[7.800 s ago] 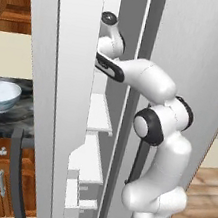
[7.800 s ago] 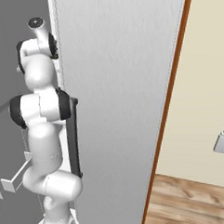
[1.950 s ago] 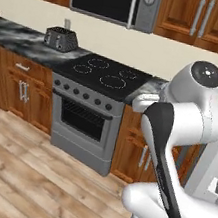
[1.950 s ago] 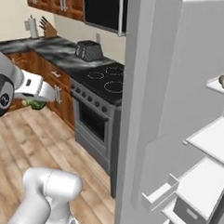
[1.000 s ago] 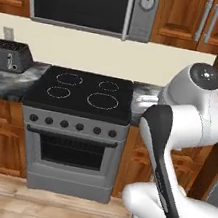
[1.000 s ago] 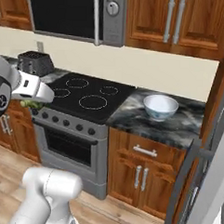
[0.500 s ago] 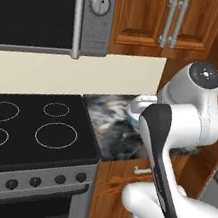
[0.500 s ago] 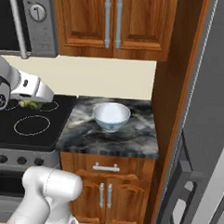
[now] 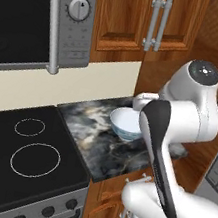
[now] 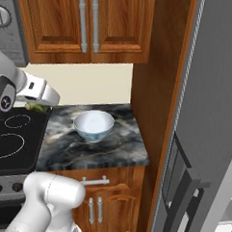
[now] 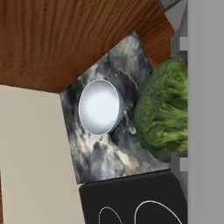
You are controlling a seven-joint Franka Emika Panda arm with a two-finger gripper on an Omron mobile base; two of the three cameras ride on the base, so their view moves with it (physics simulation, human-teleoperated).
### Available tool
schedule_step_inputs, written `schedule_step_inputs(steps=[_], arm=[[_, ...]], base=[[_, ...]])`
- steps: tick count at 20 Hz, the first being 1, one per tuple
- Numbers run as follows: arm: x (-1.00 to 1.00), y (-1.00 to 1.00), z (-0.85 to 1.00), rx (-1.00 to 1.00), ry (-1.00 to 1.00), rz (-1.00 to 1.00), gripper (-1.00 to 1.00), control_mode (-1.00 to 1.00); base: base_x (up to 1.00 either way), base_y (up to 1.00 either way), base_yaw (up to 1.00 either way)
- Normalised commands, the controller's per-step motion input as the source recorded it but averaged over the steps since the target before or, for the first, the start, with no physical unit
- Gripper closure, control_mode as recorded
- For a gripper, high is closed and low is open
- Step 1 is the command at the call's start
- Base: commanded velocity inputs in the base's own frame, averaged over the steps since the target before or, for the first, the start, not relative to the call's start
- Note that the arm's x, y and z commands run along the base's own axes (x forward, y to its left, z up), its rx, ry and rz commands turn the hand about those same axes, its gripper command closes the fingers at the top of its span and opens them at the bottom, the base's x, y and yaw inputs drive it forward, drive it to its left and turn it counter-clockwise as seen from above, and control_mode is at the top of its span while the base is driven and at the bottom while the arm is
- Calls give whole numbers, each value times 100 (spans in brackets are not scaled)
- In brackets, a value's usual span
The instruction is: Take the broccoli, potato, and mushroom from the freezer and place them in the bowl on the counter.
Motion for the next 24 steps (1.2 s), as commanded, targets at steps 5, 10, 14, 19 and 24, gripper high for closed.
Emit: schedule_step_inputs(steps=[5, 10, 14, 19, 24], arm=[[87, -40, -57, 12, 11, -25, 100, -100], [100, -6, -63, 2, 6, -6, 100, -100], [94, 0, -44, 7, 0, -2, 100, -100], [99, 0, -52, 8, 0, -1, 100, -100], [59, 0, -46, 3, 3, 0, 100, -100]], base=[[0, 0, 0], [0, 0, 0], [0, 0, 0], [0, 0, 0], [0, 0, 0]])
